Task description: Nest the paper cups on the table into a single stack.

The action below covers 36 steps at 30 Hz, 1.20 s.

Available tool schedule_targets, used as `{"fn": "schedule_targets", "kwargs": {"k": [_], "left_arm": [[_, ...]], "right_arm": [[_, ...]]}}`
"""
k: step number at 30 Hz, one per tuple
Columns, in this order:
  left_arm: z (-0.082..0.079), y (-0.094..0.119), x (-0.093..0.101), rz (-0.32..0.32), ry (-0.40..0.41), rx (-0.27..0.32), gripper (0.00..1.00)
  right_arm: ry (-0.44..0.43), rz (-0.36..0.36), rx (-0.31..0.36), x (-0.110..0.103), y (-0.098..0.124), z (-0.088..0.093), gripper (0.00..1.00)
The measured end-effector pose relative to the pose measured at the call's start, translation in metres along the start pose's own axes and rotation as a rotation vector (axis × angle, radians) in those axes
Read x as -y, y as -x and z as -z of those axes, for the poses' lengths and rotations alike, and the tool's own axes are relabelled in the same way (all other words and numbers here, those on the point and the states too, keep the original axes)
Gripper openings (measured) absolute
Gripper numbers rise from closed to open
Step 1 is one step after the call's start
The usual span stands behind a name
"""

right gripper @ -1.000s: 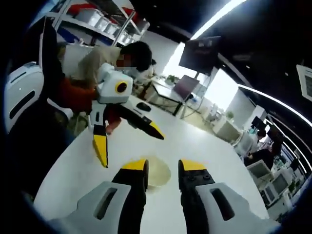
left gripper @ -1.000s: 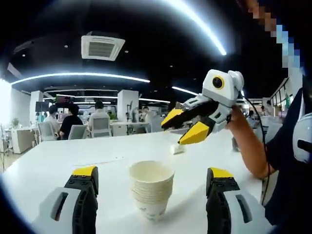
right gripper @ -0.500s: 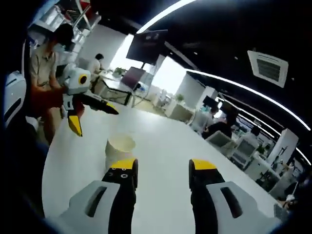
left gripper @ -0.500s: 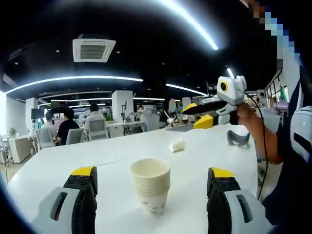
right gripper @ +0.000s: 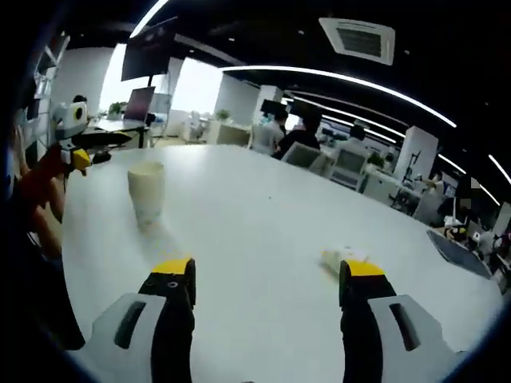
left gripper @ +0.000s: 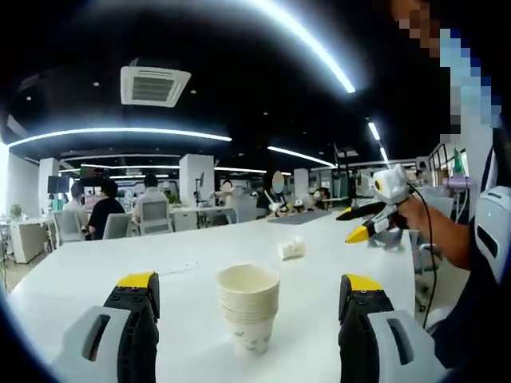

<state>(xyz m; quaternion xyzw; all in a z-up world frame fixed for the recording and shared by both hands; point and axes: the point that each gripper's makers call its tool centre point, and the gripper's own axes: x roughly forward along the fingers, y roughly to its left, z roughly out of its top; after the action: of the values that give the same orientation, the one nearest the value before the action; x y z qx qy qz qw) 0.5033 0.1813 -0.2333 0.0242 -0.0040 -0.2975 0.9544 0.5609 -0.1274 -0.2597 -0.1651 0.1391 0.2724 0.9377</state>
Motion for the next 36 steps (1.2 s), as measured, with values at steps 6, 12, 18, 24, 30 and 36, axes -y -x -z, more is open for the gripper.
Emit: {"fn": "schedule_targets", "kwargs": {"k": [6,12,18,24,30,36], "left_arm": [[0.003,-0.001,-0.003,0.001,0.018,0.009,0.99],[-0.001,-0.006,-0.004,0.005,0.014,0.008,0.99],[-0.002,-0.008,-0.003,0.007,-0.003,-0.002,0.99],[-0.002,-0.012,0.000,0.012,-0.016,-0.013,0.99],[-0.003,-0.017,0.006,0.023,-0.026,-0.020,0.99],[-0.004,-0.018,0.006,0.018,-0.040,-0.031,0.99]], "right_arm": [[-0.048,0.034,-0.024,0.007,0.007,0.013,0.95],[-0.097,0.048,-0.034,0.017,0.010,0.025,0.99],[-0.150,0.050,-0.042,0.028,0.011,0.037,0.99],[-0.185,0.064,-0.080,0.043,0.004,0.059,0.99],[-0.177,0.074,-0.124,0.062,-0.004,0.075,0.99],[-0.191,0.068,-0.135,0.077,-0.016,0.080,0.98]]}}
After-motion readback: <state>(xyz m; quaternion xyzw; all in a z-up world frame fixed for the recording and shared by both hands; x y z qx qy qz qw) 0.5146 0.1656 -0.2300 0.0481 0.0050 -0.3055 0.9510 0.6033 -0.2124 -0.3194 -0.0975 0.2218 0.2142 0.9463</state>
